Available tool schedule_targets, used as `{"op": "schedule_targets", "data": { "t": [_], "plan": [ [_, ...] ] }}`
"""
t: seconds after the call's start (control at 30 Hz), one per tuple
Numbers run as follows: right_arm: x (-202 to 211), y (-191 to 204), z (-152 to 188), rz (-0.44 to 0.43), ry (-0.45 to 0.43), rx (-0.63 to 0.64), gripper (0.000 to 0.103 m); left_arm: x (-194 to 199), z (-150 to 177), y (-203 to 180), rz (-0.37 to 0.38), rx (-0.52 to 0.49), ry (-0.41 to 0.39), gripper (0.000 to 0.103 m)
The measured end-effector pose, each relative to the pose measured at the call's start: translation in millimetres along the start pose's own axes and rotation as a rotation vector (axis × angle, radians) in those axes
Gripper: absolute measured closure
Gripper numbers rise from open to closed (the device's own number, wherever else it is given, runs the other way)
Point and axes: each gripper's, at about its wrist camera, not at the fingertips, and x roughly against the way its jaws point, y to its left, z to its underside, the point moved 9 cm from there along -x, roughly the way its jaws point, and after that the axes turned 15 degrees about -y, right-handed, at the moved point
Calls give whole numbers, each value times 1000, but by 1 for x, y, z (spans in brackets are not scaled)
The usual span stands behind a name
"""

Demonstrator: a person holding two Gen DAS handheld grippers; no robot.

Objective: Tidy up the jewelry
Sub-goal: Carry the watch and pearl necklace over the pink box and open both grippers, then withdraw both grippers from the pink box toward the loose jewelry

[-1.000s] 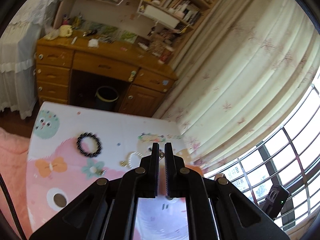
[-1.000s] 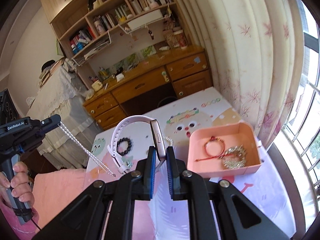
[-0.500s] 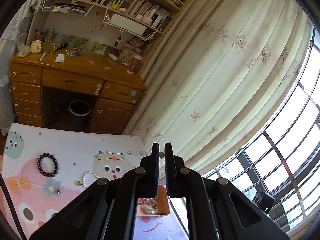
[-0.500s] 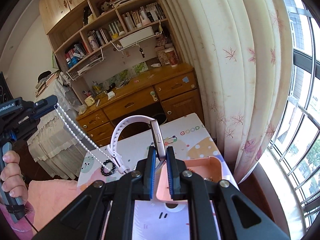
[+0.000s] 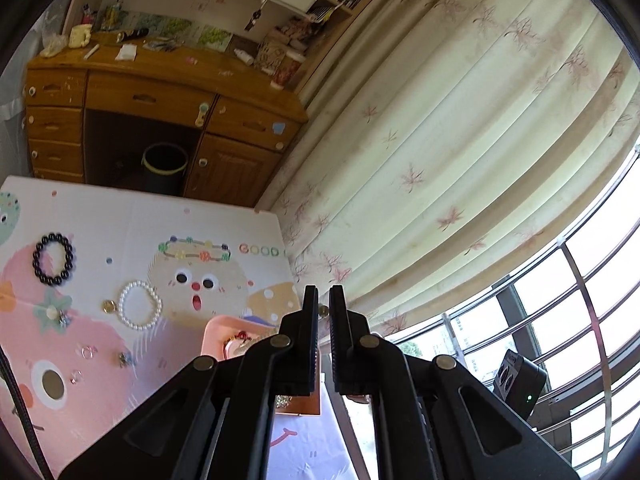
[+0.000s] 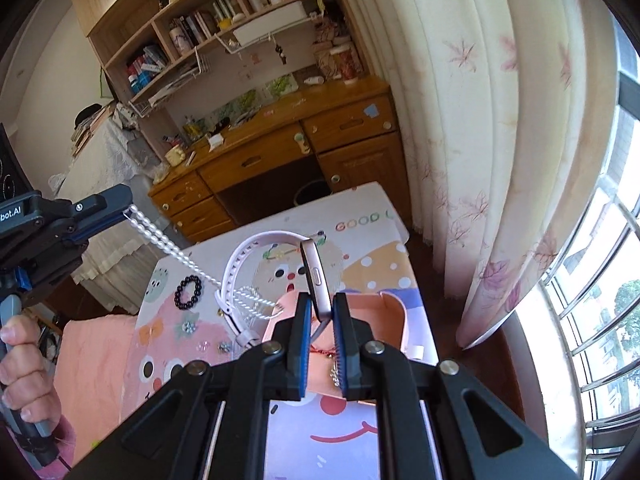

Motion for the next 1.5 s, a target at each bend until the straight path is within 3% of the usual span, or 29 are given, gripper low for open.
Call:
{"op": "schedule_targets", "data": {
  "t": [0.27,0.3,0.33,0.4,0.47,0.53,0.67,0.93,1.3,1.5],
  "plan": [
    [-41,-19,48,-3,103,27,93,-41,60,26,-100,32,130,98],
    [-44,-22,53,-6,117,20,91,-44,65,31,-132,31,145,88],
    [-47,-24,57,-6,126,15,89,-47,69,37,-161,28,156,68],
    [-52,-31,61,25,146,17,88,-50,76,50,-242,13,178,38],
    [-54,-35,61,35,157,17,87,-50,79,59,-285,7,176,31],
    [-55,-39,59,51,159,16,75,-49,80,68,-316,16,186,25],
    [-57,-39,58,58,171,2,70,-45,86,87,-334,71,224,23],
    [-65,-21,73,61,229,5,69,-5,89,141,-451,40,234,17],
    [-65,39,98,87,279,-21,69,47,96,232,-525,128,334,17],
    [-75,78,115,97,287,-46,69,57,86,273,-560,54,388,17]
  ]
}}
